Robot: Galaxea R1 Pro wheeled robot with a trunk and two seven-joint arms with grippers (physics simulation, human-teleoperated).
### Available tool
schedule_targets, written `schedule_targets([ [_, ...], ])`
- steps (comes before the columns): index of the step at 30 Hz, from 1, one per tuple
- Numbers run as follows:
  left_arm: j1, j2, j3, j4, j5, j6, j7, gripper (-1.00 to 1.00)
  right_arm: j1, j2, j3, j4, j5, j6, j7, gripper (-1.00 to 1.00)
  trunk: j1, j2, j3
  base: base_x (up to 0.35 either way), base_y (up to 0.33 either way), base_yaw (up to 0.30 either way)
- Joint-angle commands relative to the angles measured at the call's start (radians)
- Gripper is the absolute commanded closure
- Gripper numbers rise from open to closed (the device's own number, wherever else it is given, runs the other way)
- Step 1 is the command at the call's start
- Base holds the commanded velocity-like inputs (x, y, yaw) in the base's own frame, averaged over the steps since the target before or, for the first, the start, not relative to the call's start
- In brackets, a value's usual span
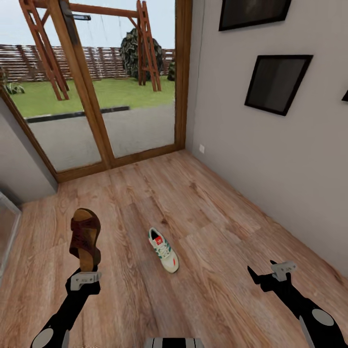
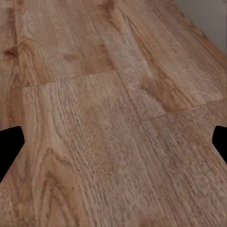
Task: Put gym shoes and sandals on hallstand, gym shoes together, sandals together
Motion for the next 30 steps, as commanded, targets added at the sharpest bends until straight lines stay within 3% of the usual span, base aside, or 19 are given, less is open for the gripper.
schedule_targets([
  [1,-0.001,-0.002,0.004,-0.001,-0.015,-0.007,-0.007,1.00,0.000,0.000,-0.002,-0.002,0.009,0.002,0.006,-1.00,0.000,0.000,0.000,0.112,-0.051,0.227],
  [18,-0.001,-0.005,0.006,-0.002,-0.020,-0.005,-0.007,1.00,0.000,0.001,-0.002,0.000,0.009,0.002,0.005,-1.00,0.000,0.000,0.017,0.220,-0.164,0.227],
  [30,-0.001,-0.004,0.009,-0.002,-0.020,-0.005,-0.006,1.00,0.000,0.001,-0.001,0.000,0.009,0.002,0.006,-1.00,0.000,0.000,0.028,0.012,-0.269,0.227],
])
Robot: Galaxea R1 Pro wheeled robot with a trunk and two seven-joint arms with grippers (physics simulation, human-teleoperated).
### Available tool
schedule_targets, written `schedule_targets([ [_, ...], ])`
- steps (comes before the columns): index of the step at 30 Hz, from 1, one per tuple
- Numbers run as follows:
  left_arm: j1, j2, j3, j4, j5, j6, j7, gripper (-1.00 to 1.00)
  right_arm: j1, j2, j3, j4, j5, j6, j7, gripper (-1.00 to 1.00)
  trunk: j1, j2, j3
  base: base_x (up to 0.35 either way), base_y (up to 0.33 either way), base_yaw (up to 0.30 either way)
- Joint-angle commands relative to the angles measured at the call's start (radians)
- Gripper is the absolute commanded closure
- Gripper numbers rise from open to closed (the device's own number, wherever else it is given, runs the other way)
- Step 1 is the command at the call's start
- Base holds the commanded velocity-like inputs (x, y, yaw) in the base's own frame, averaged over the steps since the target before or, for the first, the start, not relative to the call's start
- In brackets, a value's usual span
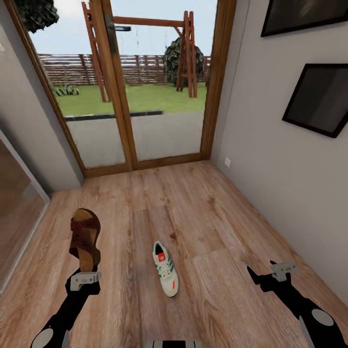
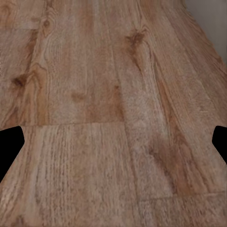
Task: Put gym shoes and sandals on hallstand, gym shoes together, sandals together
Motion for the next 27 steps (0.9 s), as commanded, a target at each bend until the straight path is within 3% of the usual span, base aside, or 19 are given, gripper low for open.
schedule_targets([
  [1,-0.001,-0.002,0.005,-0.001,-0.014,-0.006,-0.007,1.00,0.000,0.000,-0.002,-0.001,0.009,0.003,0.006,-1.00,0.000,0.000,0.000,0.000,-0.273,0.227],
  [9,-0.002,-0.002,0.002,-0.001,-0.014,-0.004,0.026,1.00,-0.001,0.000,-0.002,0.000,0.009,0.003,0.006,-1.00,0.000,0.000,0.004,0.000,-0.273,0.216],
  [27,-0.001,0.000,0.011,-0.001,-0.012,-0.003,0.030,1.00,-0.001,0.000,-0.002,0.000,0.009,0.002,0.006,-1.00,0.000,0.000,0.004,0.000,-0.273,0.012],
])
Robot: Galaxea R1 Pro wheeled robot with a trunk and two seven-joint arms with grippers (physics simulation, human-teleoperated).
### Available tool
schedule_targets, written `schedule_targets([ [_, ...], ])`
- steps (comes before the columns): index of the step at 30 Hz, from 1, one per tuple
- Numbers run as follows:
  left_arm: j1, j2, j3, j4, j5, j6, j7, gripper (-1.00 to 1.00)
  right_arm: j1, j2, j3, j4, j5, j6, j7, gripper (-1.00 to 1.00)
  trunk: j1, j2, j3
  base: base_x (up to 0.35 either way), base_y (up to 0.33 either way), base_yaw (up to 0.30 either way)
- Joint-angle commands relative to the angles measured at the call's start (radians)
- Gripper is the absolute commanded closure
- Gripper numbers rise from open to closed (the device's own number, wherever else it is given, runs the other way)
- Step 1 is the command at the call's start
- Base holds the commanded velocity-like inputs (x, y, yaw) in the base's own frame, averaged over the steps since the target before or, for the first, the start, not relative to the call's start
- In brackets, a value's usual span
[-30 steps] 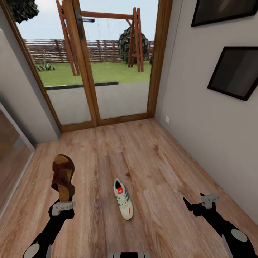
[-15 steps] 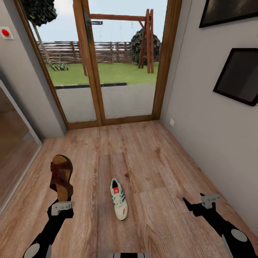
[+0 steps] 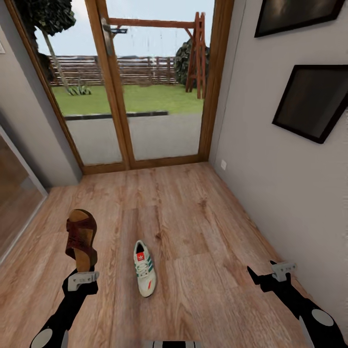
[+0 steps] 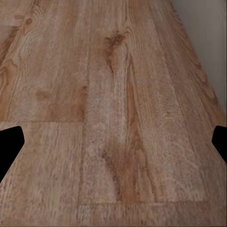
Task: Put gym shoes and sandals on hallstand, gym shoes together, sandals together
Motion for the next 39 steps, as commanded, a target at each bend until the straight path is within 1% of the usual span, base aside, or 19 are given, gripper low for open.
schedule_targets([
  [1,-0.001,-0.001,0.005,-0.001,-0.012,-0.005,-0.007,1.00,-0.001,0.000,-0.002,-0.001,0.009,0.002,0.006,-1.00,0.000,0.000,-0.001,0.000,-0.273,0.000],
  [6,-0.001,-0.001,0.007,-0.001,-0.011,-0.003,-0.007,1.00,-0.001,0.000,-0.002,-0.001,0.008,0.002,0.006,-1.00,0.000,0.000,-0.001,0.027,-0.273,0.144],
  [17,-0.001,-0.001,0.009,-0.001,-0.010,-0.002,-0.006,1.00,-0.001,0.000,-0.002,-0.001,0.008,0.002,0.006,-1.00,0.000,0.000,-0.001,0.145,-0.258,0.266],
  [39,-0.001,-0.001,0.010,-0.001,-0.009,-0.003,-0.006,1.00,-0.001,0.000,-0.002,-0.002,0.008,0.002,0.006,-1.00,0.000,0.000,-0.001,0.279,-0.129,0.278],
])
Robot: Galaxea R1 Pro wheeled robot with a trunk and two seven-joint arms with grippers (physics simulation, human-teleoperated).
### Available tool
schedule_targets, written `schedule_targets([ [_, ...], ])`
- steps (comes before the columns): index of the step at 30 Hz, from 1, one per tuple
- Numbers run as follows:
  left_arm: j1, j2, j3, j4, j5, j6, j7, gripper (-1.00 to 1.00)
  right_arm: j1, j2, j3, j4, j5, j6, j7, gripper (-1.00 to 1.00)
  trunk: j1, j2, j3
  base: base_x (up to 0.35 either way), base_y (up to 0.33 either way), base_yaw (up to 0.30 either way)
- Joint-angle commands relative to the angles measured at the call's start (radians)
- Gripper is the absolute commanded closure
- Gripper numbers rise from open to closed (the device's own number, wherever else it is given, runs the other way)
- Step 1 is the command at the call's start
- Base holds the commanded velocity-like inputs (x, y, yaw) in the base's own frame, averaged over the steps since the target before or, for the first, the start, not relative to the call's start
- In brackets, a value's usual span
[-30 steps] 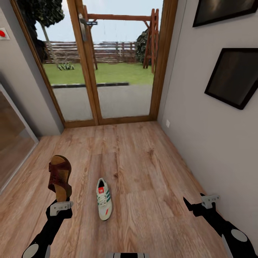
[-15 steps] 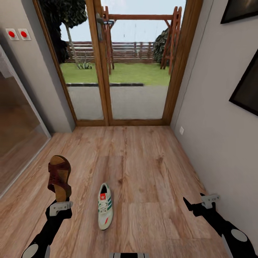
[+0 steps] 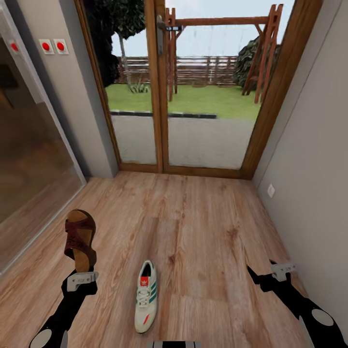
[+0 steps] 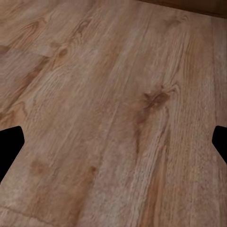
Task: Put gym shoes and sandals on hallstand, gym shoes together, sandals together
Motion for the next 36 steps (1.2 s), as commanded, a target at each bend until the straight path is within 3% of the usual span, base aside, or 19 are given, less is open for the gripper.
schedule_targets([
  [1,-0.001,-0.002,0.004,-0.001,-0.014,-0.005,-0.007,1.00,0.000,0.000,-0.002,-0.001,0.009,0.002,0.006,-1.00,0.000,0.000,-0.001,0.199,-0.209,0.278],
  [21,-0.001,-0.002,0.005,0.001,-0.013,-0.006,-0.007,1.00,0.000,0.000,-0.002,-0.001,0.008,0.005,0.006,-1.00,0.000,0.000,-0.001,0.058,-0.060,0.240],
  [36,-0.001,-0.003,-0.001,0.001,-0.020,-0.005,-0.007,1.00,0.000,0.000,-0.002,-0.003,0.007,0.007,0.007,-1.00,0.000,0.000,-0.001,0.071,-0.229,-0.207],
])
